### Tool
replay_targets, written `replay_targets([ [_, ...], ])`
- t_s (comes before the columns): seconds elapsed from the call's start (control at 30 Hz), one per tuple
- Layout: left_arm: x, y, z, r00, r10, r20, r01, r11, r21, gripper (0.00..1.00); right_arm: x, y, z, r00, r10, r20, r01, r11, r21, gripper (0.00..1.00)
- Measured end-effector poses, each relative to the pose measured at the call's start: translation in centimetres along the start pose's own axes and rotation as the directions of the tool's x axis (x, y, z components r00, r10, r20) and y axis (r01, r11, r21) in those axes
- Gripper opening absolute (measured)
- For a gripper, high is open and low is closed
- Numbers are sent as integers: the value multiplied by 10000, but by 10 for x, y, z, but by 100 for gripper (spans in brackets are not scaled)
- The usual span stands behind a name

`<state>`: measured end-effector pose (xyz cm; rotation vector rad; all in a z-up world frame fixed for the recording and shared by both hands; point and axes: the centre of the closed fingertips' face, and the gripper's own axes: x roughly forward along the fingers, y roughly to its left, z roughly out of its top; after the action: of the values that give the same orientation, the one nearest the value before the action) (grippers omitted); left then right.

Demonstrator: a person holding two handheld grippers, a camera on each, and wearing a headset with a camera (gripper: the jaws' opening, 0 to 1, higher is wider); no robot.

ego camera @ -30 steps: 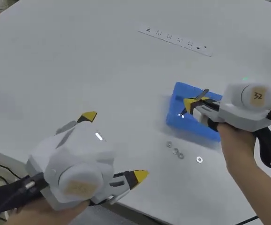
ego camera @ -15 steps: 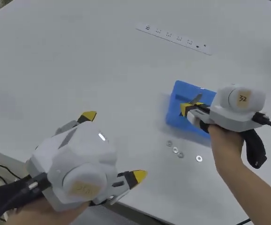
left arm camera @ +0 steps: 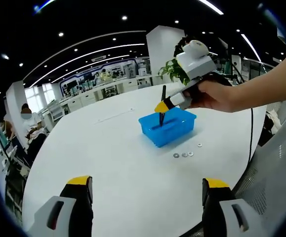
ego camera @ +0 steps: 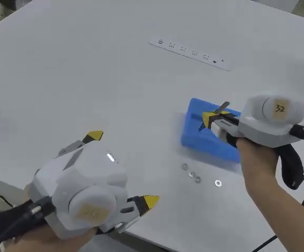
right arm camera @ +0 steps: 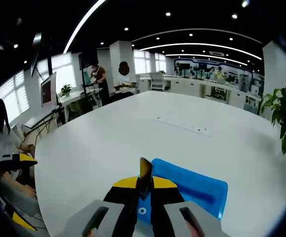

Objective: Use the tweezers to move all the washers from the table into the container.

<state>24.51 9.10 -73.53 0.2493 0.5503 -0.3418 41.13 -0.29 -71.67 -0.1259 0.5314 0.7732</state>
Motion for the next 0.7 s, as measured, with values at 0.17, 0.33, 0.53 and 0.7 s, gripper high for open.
replay_targets([
  [0.17, 1, 0, -1, 10000, -1, -35, 1, 10000, -4, 94, -17, 8, 1, 9997, 192, 176, -193, 9998, 82, 5],
  [0.33, 1, 0, -2, 10000, 9, -76, -9, 10000, -5, 94, -30, 19, -1, 9983, 467, 349, -483, 9978, 460, 4],
  [0.53, 2, -1, -3, 9999, -6, -154, 8, 9999, 161, 93, -33, 37, -17, 9971, 743, 168, -753, 9951, 648, 4],
  [0.7, 3, -1, -4, 9998, -4, -195, 9, 9998, 223, 93, -26, 46, -38, 9953, 922, -295, -901, 9937, 666, 4],
])
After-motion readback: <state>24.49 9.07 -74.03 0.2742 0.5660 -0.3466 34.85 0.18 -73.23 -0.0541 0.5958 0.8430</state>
